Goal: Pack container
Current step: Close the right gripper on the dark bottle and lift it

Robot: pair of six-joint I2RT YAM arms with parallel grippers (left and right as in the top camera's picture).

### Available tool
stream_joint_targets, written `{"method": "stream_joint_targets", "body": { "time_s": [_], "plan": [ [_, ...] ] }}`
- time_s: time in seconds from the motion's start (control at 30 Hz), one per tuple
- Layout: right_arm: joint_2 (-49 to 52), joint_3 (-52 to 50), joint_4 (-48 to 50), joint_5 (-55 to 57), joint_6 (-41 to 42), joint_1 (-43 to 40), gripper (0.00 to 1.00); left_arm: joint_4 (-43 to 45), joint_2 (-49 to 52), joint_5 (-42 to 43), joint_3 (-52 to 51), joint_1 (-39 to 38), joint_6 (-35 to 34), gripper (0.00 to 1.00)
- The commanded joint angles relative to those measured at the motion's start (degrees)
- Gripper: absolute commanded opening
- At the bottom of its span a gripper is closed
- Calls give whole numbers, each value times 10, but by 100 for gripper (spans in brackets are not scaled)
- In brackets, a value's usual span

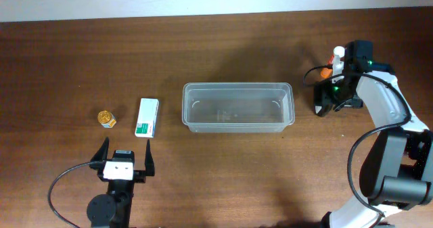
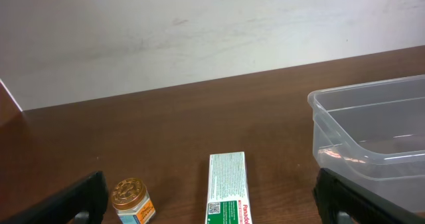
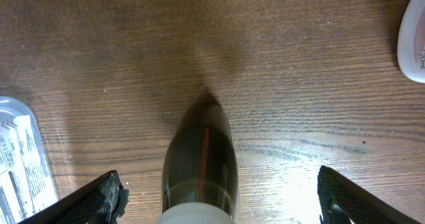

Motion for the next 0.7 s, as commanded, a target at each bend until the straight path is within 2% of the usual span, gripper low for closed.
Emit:
{"method": "stream_joint_targets", "body": {
  "time_s": [0.0,0.07,0.2,0.4,0.53,0.67],
  "plan": [
    [6,-4,5,-4,0,3,86,-2,-3,6,-3,3,9,99],
    [9,-4,8,-3,0,3,84,-2,-3,6,-3,3,9,99],
    [14,-7,17,-3,0,3,74,-2,-3,6,-3,3,9,99],
    [14,-13,30,-4,0,3,73,-2,-3,6,-3,3,9,99],
    [14,-13,29,-6,0,3,66,-2,-3,6,-3,3,9,99],
    [14,-13,29,-18,0,3,64,-2,-3,6,-3,3,9,100]
  ]
}}
